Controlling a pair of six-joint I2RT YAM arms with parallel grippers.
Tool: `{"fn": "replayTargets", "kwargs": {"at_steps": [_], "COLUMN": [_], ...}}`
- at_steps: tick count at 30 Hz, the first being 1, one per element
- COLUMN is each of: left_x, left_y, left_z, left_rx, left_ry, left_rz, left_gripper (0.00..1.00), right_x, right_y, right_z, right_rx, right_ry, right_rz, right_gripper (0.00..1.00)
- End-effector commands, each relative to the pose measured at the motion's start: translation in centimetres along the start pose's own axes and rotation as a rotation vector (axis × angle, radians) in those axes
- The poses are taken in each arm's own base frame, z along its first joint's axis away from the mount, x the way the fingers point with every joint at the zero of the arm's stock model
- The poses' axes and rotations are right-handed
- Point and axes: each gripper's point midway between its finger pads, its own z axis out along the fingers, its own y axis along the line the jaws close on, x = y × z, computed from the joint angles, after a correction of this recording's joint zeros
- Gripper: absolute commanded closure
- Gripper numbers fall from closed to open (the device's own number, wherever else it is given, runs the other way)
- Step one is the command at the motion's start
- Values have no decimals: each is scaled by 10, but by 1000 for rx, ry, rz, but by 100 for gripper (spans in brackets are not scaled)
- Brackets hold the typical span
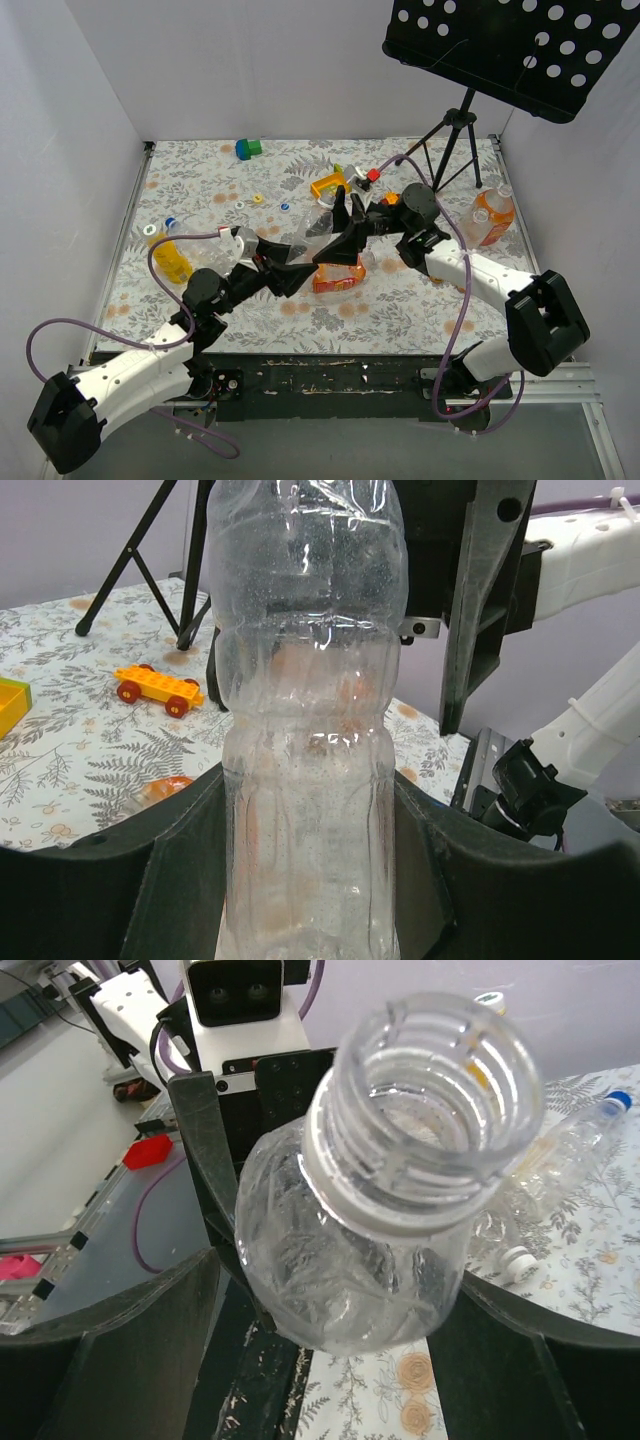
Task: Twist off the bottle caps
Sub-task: Place the plastic bottle at the center of the board.
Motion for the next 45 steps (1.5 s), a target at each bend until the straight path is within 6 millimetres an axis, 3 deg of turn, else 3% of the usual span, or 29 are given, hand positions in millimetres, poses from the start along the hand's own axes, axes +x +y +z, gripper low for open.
{"fn": "replayTargets", "kwargs": {"at_steps": [1,10,20,21,24,28,33,37,39,42,45], "left_x": [-13,-4,2,3,3,-2,-8,-12,-12,-30,-55], "left_y": [0,2,1,1,2,6,7,4,3,-4,-10], "left_z": [2,3,10,10,11,9,1,-9,-14,-17,-6], "left_rx": [-9,-12,-14,-15,-25,-58,-94,-108,-128,-133,-148], "left_ry": [-62,-56,-41,-39,-42,-55,-52,-6,39,79,116], "left_rz": [6,-16,-37,-39,-43,-44,-51,-32,-23,2,-1], "left_gripper": [100,100,100,100,98,83,34,10,2,2,2], "right_x": [-8,-22,-26,-26,-26,-23,-21,-18,-15,-6,7], "right_y": [10,15,10,10,10,10,9,3,-1,-8,-17], "right_z": [11,14,16,17,17,16,13,8,7,5,4], "right_rx": [-45,-66,-51,-54,-60,-55,-41,-10,9,32,52], "right_ry": [-22,-80,-109,-110,-104,-92,-79,-64,-51,-21,18], "right_rz": [11,33,70,70,57,37,-15,-49,-68,-100,-111], "right_gripper": [17,30,27,30,58,75,78,79,80,80,81]}}
